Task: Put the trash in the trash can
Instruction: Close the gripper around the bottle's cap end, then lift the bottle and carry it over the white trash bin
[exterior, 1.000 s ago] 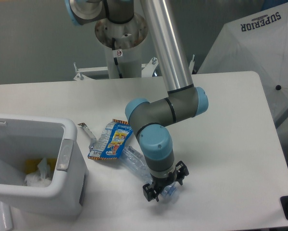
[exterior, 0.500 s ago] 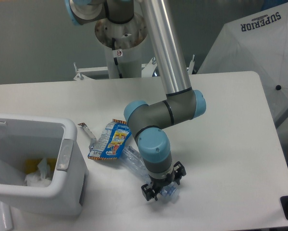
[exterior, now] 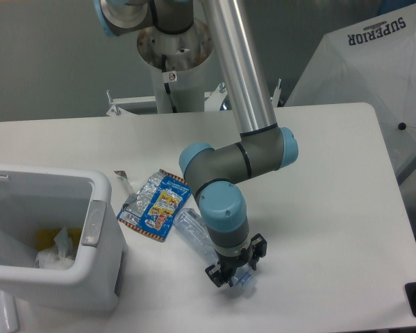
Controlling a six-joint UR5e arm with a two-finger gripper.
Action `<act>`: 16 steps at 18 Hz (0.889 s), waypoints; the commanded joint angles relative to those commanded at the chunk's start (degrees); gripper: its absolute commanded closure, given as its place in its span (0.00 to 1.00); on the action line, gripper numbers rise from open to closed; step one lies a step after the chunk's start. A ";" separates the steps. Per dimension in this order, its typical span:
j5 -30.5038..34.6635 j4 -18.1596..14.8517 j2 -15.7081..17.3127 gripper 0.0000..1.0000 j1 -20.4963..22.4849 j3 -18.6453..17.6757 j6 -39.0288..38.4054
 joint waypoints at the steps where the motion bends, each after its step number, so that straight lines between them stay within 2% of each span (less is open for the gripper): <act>1: -0.09 0.00 0.09 0.44 0.17 0.26 0.00; 3: -0.09 0.35 1.75 0.44 0.26 1.23 0.70; 6: -0.26 0.88 5.00 0.44 0.70 6.31 4.73; 9: -2.10 5.69 7.81 0.44 1.05 9.31 6.33; 11: -5.26 8.17 10.97 0.44 0.97 10.89 6.07; 16: -6.15 8.26 17.13 0.44 -0.70 12.92 6.41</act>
